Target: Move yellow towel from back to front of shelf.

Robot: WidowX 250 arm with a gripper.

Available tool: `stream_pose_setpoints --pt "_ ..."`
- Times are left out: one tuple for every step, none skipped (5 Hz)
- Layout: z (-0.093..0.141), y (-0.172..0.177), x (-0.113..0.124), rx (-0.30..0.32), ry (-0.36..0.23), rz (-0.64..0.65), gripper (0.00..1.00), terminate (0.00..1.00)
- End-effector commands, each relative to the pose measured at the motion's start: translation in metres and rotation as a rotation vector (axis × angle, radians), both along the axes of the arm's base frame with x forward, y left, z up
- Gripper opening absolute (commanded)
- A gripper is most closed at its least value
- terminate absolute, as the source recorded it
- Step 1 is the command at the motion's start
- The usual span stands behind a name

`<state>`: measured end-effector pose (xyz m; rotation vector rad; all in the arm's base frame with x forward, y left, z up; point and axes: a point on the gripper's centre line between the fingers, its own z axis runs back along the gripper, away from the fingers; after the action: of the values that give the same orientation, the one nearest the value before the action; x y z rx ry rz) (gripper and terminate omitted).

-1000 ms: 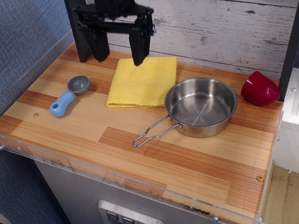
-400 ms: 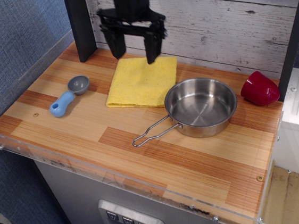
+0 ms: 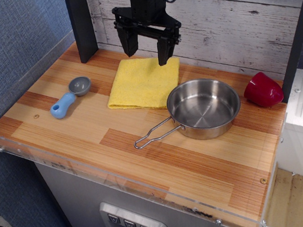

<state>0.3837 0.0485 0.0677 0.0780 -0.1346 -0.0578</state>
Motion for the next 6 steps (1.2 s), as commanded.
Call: stream_pose_setpoints --pt "0.008 0.008 -0.007 0.010 -0.037 0.043 1.00 0.00" --pt "0.003 0.016 -0.013 -0.006 -0.031 0.074 1.00 0.00" --pt "-0.010 0.020 -0.013 -0.012 -0.006 0.085 1.00 0.00" --pt "-0.031 0.026 -0.010 -0.034 0.029 0.094 1.00 0.00" --pt "-0.055 0.025 -0.005 -0.061 0.052 0.086 1.00 0.00" --pt "-0.082 0.028 -0.003 -0.077 0.082 0.095 1.00 0.00"
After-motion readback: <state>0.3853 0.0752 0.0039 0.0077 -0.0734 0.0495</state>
